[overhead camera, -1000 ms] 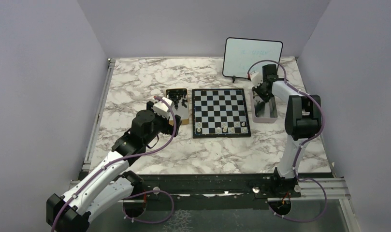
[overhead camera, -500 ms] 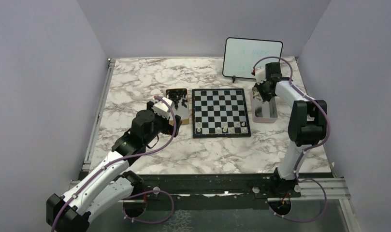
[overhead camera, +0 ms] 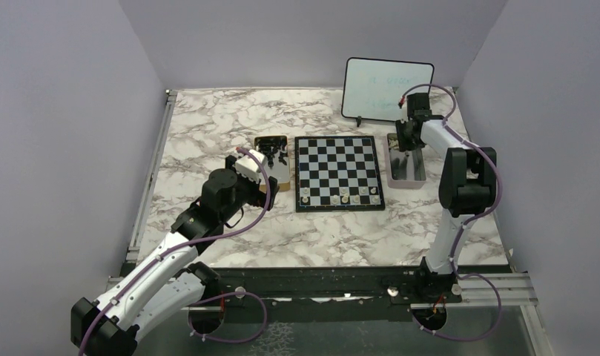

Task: Set up the chess pieces on the board
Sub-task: Pick up the chess piece from the storage box.

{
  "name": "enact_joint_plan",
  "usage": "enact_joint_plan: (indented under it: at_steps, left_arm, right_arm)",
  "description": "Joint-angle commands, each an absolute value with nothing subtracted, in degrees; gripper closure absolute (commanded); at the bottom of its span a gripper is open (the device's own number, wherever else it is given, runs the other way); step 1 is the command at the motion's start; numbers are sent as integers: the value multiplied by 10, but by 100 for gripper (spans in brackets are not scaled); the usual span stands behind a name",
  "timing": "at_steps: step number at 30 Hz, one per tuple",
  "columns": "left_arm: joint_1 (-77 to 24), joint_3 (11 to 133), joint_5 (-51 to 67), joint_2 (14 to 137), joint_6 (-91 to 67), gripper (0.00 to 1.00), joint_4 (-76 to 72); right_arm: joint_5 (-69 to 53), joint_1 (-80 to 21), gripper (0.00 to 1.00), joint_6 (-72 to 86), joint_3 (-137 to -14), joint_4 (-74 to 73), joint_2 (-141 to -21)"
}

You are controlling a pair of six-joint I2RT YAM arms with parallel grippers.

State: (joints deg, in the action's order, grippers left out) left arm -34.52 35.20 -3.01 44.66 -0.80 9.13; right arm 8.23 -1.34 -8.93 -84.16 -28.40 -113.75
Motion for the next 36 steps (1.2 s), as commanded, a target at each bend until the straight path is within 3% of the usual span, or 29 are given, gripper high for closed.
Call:
enact_joint_plan:
  at_steps: [1, 27, 36]
  left_arm:
    - [-347, 348, -17, 436, 4, 2, 81]
    - [-347, 349, -12, 436, 15, 2, 82]
    - [-347, 348, -14, 437, 15, 2, 82]
  right_arm:
    - [99, -3, 60, -44, -821, -252, -1130]
    - [39, 25, 65, -32, -793, -211, -1161]
    - [34, 25, 85, -33, -794, -226, -1155]
